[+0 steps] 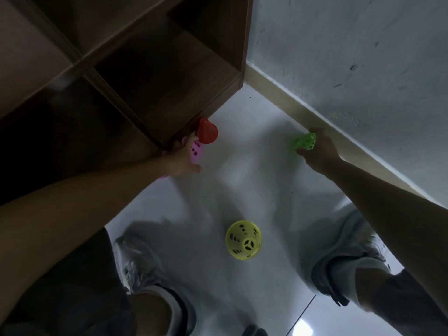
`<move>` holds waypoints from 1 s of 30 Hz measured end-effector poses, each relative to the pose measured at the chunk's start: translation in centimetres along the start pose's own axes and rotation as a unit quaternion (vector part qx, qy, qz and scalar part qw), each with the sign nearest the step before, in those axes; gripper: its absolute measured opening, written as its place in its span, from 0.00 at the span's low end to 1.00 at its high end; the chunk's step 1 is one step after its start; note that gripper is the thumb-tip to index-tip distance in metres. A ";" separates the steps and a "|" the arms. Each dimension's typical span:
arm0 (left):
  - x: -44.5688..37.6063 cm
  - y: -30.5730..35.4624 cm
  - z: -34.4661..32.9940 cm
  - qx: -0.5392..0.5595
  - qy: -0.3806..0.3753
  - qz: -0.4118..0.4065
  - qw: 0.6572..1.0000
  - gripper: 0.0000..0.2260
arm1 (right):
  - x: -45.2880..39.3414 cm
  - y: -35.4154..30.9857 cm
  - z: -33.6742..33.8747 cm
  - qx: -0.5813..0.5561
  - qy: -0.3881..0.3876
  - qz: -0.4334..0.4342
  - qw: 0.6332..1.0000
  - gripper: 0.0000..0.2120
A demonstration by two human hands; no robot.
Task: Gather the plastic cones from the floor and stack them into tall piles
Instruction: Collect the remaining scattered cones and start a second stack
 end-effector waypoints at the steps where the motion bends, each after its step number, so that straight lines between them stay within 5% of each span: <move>1: -0.1 0.1 -0.4 0.017 0.029 -0.006 0.999 0.45 | -0.2 -0.1 -0.2 -0.004 -0.002 0.002 1.000 0.34; 7: -0.1 1.2 -1.1 0.114 0.129 -0.038 0.984 0.29 | -0.8 -1.0 -1.3 0.008 0.007 0.031 0.999 0.28; 13: 0.1 1.9 -0.9 0.078 0.159 -0.013 0.984 0.21 | -0.7 -1.6 -1.9 0.052 0.013 0.059 0.997 0.19; 19: 0.2 1.4 -0.8 0.034 0.181 -0.014 0.983 0.19 | -0.3 -2.0 -2.1 0.080 0.003 0.090 0.993 0.17; 30: 1.3 0.3 -0.6 0.062 0.169 -0.054 0.982 0.18 | -0.7 -9.5 -4.3 -0.035 -0.013 0.175 0.984 0.17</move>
Point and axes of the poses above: each hand's wrist, its own x-axis away from the middle knuckle, its own z-axis out of the back of the hand, y = z × x, the point moved 3 cm from there along -x, towards the middle knuckle, and after that the axes turned 10 degrees about z, right-handed, at the moved point
